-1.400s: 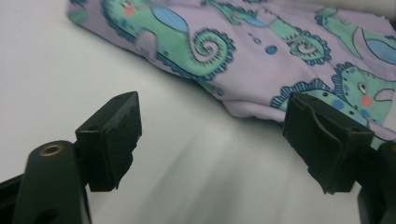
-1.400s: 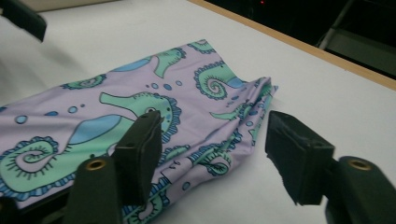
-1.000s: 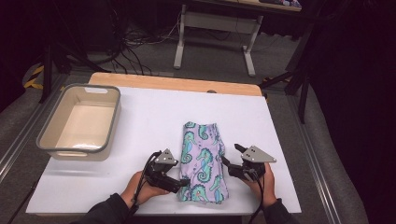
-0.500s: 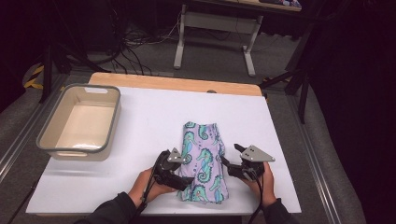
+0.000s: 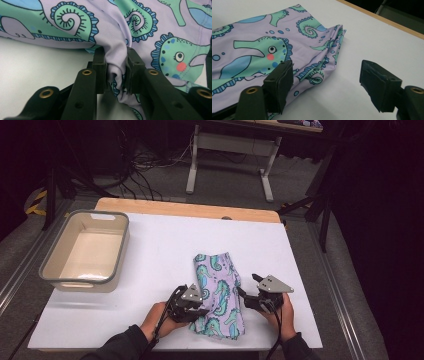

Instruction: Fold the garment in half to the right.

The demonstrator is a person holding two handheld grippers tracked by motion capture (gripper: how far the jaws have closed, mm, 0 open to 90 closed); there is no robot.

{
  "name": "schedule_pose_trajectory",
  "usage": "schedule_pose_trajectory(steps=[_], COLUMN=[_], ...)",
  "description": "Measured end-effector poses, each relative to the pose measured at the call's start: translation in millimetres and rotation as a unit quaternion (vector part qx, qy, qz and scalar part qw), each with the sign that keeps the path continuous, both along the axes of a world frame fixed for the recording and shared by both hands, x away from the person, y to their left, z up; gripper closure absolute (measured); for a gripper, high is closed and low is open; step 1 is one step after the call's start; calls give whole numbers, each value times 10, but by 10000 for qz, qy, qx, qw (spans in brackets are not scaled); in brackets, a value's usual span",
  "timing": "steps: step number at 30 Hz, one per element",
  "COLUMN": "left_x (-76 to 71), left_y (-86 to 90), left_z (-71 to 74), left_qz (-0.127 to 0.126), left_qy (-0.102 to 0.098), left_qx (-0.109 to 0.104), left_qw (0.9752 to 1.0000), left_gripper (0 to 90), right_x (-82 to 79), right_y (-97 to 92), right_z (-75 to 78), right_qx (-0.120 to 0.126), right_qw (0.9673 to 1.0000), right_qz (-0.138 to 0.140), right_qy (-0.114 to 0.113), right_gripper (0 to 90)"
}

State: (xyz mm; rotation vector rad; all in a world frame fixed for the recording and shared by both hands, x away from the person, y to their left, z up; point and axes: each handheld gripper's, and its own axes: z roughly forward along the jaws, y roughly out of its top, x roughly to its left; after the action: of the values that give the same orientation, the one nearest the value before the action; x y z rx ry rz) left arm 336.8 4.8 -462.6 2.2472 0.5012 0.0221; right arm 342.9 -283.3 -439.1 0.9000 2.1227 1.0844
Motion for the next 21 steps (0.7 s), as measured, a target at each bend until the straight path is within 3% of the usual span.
schedule_pose_trajectory(steps=[4, 8, 21], left_x=[0, 27, -5], left_y=[34, 121, 349], left_z=[9, 19, 52], left_qz=[-21, -27, -17], left_qy=[-68, -15, -230], left_qx=[-2, -23, 230], left_qw=[10000, 10000, 9995], left_gripper=[769, 779, 786], right_x=[9, 9, 27], right_y=[-7, -11, -26], right_z=[-6, -6, -27], right_qx=[-28, -20, -23], right_qw=[10000, 10000, 10000], right_qz=[-9, -37, -57], right_qy=[0, 22, 50], right_gripper=[276, 274, 275])
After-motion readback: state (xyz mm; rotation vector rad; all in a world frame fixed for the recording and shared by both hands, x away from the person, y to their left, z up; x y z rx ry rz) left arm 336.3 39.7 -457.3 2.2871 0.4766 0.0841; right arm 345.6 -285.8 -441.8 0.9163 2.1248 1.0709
